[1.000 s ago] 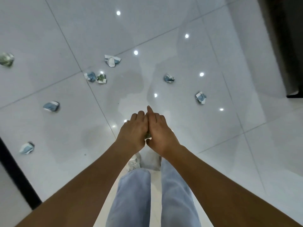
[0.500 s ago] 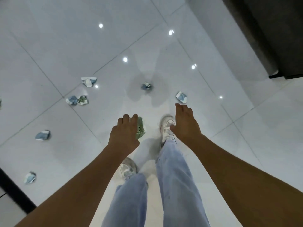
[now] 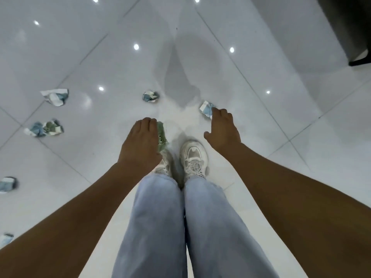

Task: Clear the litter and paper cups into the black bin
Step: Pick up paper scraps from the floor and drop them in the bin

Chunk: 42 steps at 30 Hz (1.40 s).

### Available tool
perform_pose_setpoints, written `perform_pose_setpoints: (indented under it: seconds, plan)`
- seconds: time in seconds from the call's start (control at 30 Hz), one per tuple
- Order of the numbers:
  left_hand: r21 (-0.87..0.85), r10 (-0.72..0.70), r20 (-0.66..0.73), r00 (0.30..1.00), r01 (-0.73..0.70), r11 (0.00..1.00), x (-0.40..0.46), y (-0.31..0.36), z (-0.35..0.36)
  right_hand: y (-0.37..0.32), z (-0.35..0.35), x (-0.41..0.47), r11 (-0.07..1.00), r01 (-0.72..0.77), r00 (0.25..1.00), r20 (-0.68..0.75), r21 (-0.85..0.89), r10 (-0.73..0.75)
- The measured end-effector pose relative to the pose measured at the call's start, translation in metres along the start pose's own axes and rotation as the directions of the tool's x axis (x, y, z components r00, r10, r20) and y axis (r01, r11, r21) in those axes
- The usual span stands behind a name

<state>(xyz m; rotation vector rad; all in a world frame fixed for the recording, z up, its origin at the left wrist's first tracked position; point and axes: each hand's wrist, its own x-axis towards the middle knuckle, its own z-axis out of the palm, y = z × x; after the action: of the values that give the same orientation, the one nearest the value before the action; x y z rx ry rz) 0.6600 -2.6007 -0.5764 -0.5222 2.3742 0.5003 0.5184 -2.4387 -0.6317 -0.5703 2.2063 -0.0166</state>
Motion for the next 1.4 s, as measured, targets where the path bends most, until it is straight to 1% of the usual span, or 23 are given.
perform_pose_setpoints:
  seconds: [0.17, 0.3, 0.37, 0.47, 0.57, 0.63, 0.73, 0.87, 1.07, 1.17, 1.27, 1.4]
  plan:
    - [-0.027, 0.058, -0.011, 0.998, -0.059, 0.998, 0.083, -0.012, 0.067, 0.026, 0.061, 0.09, 1.0, -0.019, 0.999, -0.041, 0.003, 0.02]
    - [-0.026, 0.086, -0.019, 0.996, -0.086, 0.996, 0.133, -0.027, 0.111, 0.04, 0.101, 0.139, 1.0, -0.027, 0.997, -0.067, -0.01, 0.026]
    - [-0.035, 0.089, -0.02, 0.996, -0.089, 0.995, 0.147, -0.033, 0.126, 0.044, 0.115, 0.15, 1.0, 0.0, 0.995, -0.101, -0.012, -0.001]
    - [-0.041, 0.076, -0.019, 0.997, -0.077, 0.996, 0.154, -0.041, 0.135, 0.046, 0.128, 0.152, 0.998, 0.037, 0.99, -0.135, -0.06, -0.045]
    - [-0.031, 0.048, -0.005, 0.999, -0.048, 0.998, 0.144, -0.045, 0.128, 0.041, 0.125, 0.14, 1.0, 0.013, 0.996, -0.089, -0.003, -0.013]
    - [-0.009, 0.044, 0.008, 0.999, -0.044, 0.999, 0.128, -0.046, 0.113, 0.029, 0.113, 0.124, 1.0, 0.02, 0.998, -0.064, 0.024, -0.018]
    - [-0.016, 0.016, 0.016, 1.0, -0.015, 1.0, 0.094, -0.043, 0.076, 0.0, 0.079, 0.086, 0.996, 0.084, 0.996, -0.045, 0.041, -0.082]
    - [-0.053, -0.03, -0.028, 0.999, 0.028, 0.998, 0.034, -0.03, 0.007, -0.051, 0.013, 0.019, 0.982, 0.185, 0.982, -0.032, 0.033, -0.184]
    - [-0.056, -0.109, -0.074, 0.991, 0.105, 0.993, -0.076, -0.003, -0.1, -0.122, -0.09, -0.099, 0.953, 0.303, 0.953, 0.006, 0.004, -0.303]
    - [-0.102, -0.164, -0.116, 0.98, 0.152, 0.983, -0.131, 0.004, -0.145, -0.153, -0.137, -0.153, 0.93, 0.367, 0.93, -0.009, -0.032, -0.367]
    - [-0.141, -0.225, -0.183, 0.957, 0.201, 0.969, -0.179, 0.005, -0.175, -0.177, -0.168, -0.198, 0.915, 0.398, 0.916, -0.032, -0.068, -0.4]
    - [-0.217, -0.317, -0.24, 0.918, 0.268, 0.939, -0.226, 0.007, -0.189, -0.197, -0.183, -0.238, 0.875, 0.467, 0.88, -0.03, -0.129, -0.474]
